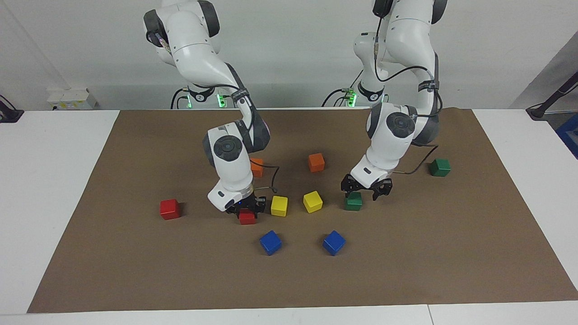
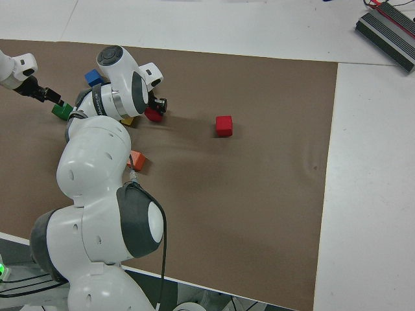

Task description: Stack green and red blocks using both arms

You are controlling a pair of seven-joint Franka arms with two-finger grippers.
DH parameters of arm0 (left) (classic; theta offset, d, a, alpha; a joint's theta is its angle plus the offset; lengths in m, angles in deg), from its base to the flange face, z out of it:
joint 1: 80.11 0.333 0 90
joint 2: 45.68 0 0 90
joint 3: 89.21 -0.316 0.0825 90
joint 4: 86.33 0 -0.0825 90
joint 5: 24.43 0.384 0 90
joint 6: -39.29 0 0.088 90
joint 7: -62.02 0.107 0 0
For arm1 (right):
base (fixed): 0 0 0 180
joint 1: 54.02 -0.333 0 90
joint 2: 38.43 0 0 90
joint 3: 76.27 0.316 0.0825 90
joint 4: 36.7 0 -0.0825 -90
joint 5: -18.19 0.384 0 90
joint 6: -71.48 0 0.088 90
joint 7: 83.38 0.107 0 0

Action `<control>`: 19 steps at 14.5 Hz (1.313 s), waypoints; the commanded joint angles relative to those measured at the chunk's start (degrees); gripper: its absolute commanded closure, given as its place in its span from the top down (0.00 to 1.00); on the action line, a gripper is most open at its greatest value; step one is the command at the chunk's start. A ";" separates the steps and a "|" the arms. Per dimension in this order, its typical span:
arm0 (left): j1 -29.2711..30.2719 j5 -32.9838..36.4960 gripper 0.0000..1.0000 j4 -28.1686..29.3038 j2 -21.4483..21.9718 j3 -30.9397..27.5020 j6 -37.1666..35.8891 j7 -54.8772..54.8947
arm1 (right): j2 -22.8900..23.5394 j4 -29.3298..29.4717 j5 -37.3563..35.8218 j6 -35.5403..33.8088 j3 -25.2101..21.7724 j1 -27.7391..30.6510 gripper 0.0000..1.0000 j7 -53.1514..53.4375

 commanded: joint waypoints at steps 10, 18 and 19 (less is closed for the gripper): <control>-3.79 2.66 1.00 1.02 -3.34 -1.08 2.34 -0.43 | -22.97 -6.40 0.27 -20.59 -0.23 12.48 0.00 -21.34; -4.32 2.75 0.06 3.13 -2.82 -1.43 3.15 -0.52 | -21.93 -16.96 0.27 -3.28 -0.15 20.75 0.00 -31.99; -3.80 2.75 0.00 3.04 -2.82 -1.43 3.05 -0.17 | -21.23 -17.05 0.27 -1.62 -0.15 20.75 0.00 -31.90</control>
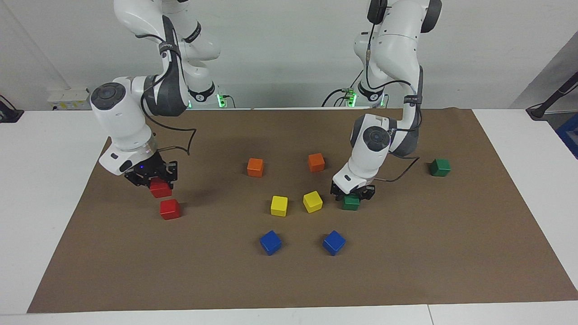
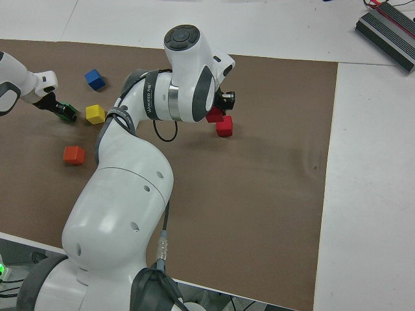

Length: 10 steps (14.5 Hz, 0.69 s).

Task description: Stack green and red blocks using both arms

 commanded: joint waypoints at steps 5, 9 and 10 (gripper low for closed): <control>-0.36 0.80 0.00 -0.46 0.92 -1.16 -1.34 0.07 | 3.73 -0.64 0.33 5.85 0.75 0.89 0.00 -0.44; 3.58 0.27 0.00 -3.10 5.12 -1.07 -7.40 0.25 | 5.40 -0.64 0.33 6.90 0.75 1.68 0.00 -0.79; 5.25 0.19 0.00 -2.92 7.41 -0.98 -9.41 0.42 | 5.75 -0.64 0.33 7.08 0.75 2.03 0.00 -0.88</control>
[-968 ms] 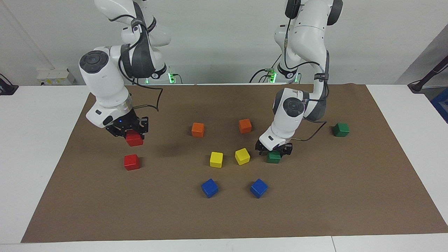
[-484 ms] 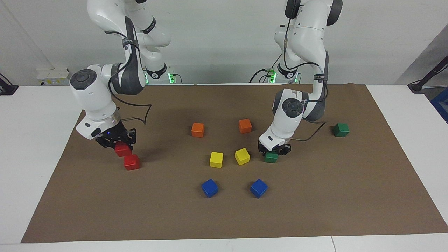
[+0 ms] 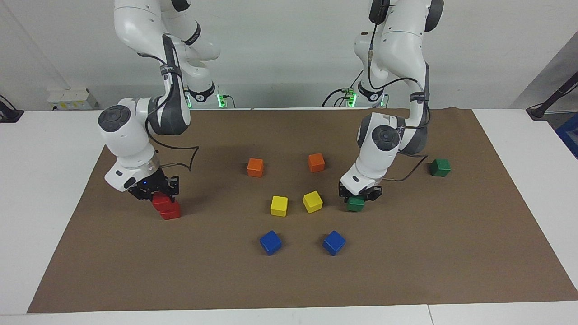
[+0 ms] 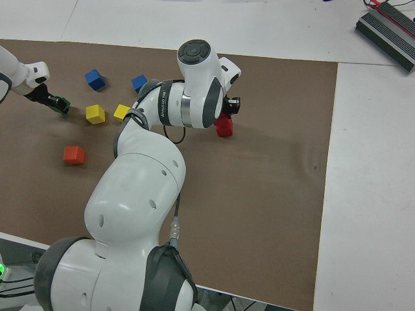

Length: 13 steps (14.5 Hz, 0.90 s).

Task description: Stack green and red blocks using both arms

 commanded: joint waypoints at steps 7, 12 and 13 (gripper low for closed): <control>18.46 0.10 0.00 10.17 20.22 0.14 -15.21 21.86 | 0.82 -1.20 0.33 2.08 0.65 1.36 0.00 -0.79; 29.73 0.10 0.00 17.99 23.66 0.14 -9.70 32.63 | 0.74 -1.29 0.42 2.26 0.74 0.83 0.00 -0.36; 31.13 0.10 0.00 20.89 24.71 0.14 -6.19 33.69 | 0.74 -1.47 0.42 2.26 0.65 0.74 0.00 -0.36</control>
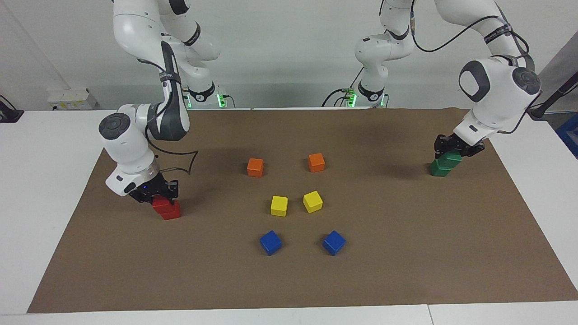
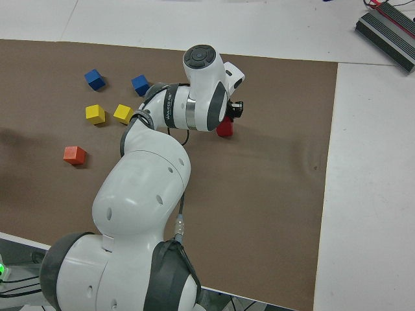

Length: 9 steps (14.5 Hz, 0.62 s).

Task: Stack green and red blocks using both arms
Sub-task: 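Lower the green cube onto the first green cube with the left gripper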

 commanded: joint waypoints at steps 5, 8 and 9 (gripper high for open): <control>5.52 0.08 0.00 12.99 3.97 0.86 15.51 6.02 | -0.24 -1.23 0.42 2.00 0.38 0.11 0.00 -0.36; 5.61 -0.09 0.00 13.52 2.22 0.86 16.73 6.20 | -0.24 -1.23 0.42 2.00 0.38 0.12 0.00 -0.44; 5.61 -0.09 0.00 14.13 1.78 0.86 17.78 6.11 | -0.24 -1.32 0.42 2.00 0.38 0.12 0.00 -0.44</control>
